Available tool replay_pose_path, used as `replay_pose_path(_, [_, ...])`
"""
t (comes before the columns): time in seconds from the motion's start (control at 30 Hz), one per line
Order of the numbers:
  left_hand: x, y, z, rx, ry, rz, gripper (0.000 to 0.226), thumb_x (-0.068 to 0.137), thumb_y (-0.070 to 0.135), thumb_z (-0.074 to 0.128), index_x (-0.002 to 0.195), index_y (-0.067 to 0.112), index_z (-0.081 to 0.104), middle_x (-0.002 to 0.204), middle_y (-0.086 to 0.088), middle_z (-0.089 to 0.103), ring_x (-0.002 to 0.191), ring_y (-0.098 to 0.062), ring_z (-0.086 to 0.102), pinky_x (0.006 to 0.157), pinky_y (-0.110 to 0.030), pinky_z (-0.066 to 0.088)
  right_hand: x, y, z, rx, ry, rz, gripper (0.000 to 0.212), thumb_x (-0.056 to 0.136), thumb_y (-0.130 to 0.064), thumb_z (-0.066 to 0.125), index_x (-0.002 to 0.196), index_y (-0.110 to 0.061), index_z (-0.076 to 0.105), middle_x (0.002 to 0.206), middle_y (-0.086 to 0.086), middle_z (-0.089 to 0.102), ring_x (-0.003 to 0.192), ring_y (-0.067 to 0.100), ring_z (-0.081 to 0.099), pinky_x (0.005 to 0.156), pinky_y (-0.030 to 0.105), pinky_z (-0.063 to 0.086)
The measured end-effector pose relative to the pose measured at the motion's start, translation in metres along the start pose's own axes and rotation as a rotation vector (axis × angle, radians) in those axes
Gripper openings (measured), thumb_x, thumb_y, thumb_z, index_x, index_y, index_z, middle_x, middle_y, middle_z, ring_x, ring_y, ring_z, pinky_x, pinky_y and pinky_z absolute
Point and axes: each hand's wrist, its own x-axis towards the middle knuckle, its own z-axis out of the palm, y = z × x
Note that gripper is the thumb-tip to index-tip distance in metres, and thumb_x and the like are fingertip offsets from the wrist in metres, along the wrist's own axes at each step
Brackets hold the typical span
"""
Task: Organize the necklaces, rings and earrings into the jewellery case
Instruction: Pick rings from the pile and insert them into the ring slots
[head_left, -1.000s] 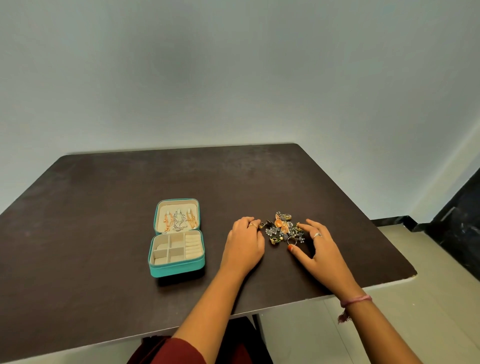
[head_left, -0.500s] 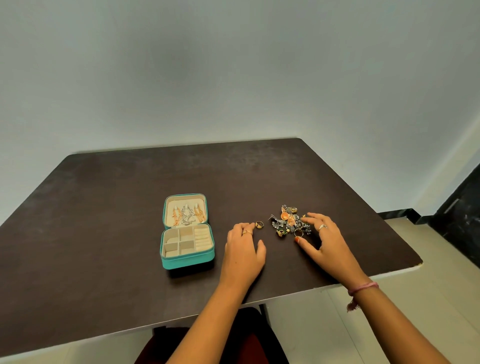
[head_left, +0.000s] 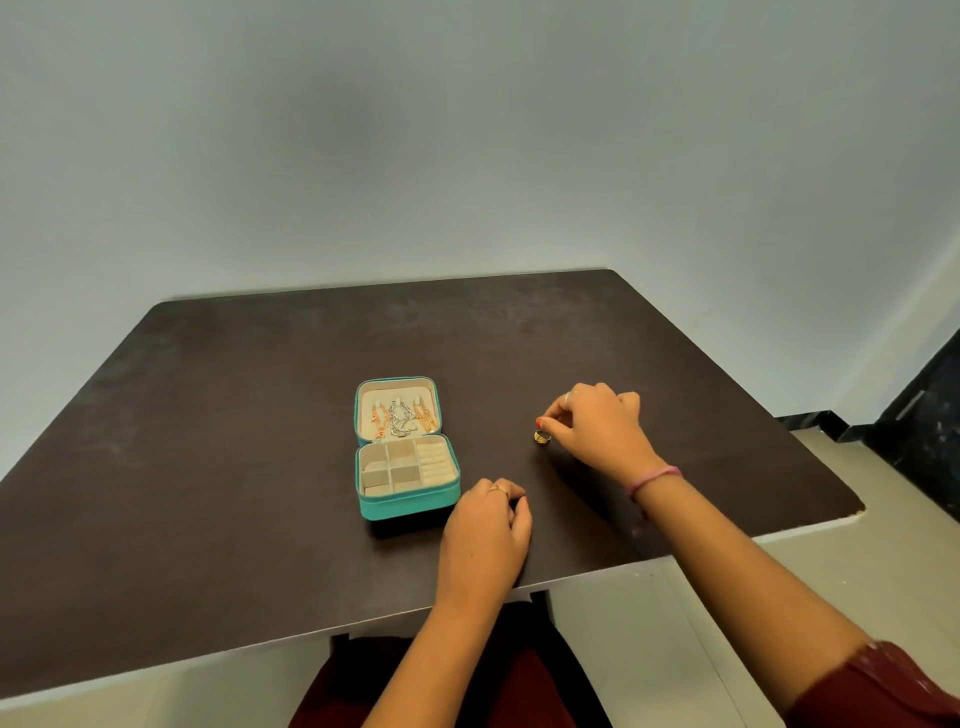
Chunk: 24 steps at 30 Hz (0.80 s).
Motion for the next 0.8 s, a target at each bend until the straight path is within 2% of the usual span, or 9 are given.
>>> replay_pose_path(0.1, [-0.001,0.0,-0.001,-0.03,0.008,0.004,0.018,0.095,0.025,0.05,0.101,0.018,0.066,0.09,0.0,0.056,0.086,-0.015,0.056,0.075,-0.025,0.041,0.012,-0.01,0.008,-0.072,-0.095,0.046,0.031,0.088,-0.052,0.055,0.085,-0.027,0.074,0.088,-0.006,0.069,0.099,0.019,0.056,0.079,0.037,0.031])
replay_pose_path(0.23, [-0.002,-0.001,-0.004,-0.056,-0.004,-0.003,0.018,0.094,0.024,0.05,0.101,0.018,0.065,0.09,0.0,0.056,0.087,-0.016,0.056,0.075,-0.026,0.041,0.021,-0.017,0.012,-0.084,-0.14,0.053,0.022,0.089,-0.04,0.058,0.083,-0.026,0.073,0.091,-0.005,0.071,0.097,0.02,0.061,0.082,0.036,0.029])
replay_pose_path(0.37, [-0.001,-0.004,-0.006,-0.102,0.002,-0.027,0.017,0.094,0.023,0.052,0.1,0.018,0.066,0.089,0.004,0.051,0.083,-0.012,0.055,0.072,-0.022,0.039,0.024,-0.02,0.009,-0.002,-0.229,0.017,0.012,0.087,-0.032,0.063,0.093,-0.027,0.073,0.103,-0.005,0.071,0.103,0.018,0.061,0.09,0.038,0.04])
replay_pose_path(0.47, [0.001,-0.007,-0.007,-0.152,0.029,-0.06,0.015,0.092,0.021,0.054,0.097,0.017,0.067,0.084,0.007,0.048,0.074,-0.007,0.049,0.072,-0.02,0.04,0.024,-0.021,0.01,0.017,-0.262,-0.043,0.016,0.087,-0.025,0.063,0.1,-0.031,0.071,0.108,-0.007,0.069,0.107,0.018,0.06,0.093,0.037,0.044])
replay_pose_path(0.6, [0.004,-0.009,-0.007,-0.19,0.046,-0.081,0.013,0.091,0.02,0.056,0.095,0.017,0.067,0.082,0.007,0.047,0.07,-0.007,0.048,0.071,-0.02,0.04,0.026,-0.024,0.018,0.146,-0.278,-0.114,0.022,0.086,-0.016,0.065,0.105,-0.026,0.065,0.108,-0.004,0.069,0.102,0.016,0.062,0.091,0.038,0.05])
replay_pose_path(0.7, [0.004,-0.008,-0.007,-0.19,0.044,-0.074,0.012,0.09,0.02,0.056,0.094,0.016,0.067,0.082,0.006,0.046,0.071,-0.009,0.049,0.072,-0.022,0.04,0.029,-0.033,0.018,0.293,-0.268,-0.188,0.02,0.087,-0.01,0.064,0.104,-0.02,0.061,0.1,-0.004,0.067,0.091,0.009,0.062,0.089,0.029,0.049])
replay_pose_path(0.8, [0.003,-0.008,-0.006,-0.176,0.043,-0.059,0.013,0.091,0.02,0.055,0.095,0.016,0.067,0.082,0.007,0.045,0.071,-0.008,0.047,0.069,-0.018,0.035,0.032,-0.045,0.018,0.419,-0.267,-0.219,0.016,0.09,-0.007,0.06,0.098,-0.02,0.058,0.094,-0.007,0.063,0.081,0.0,0.059,0.077,0.011,0.047])
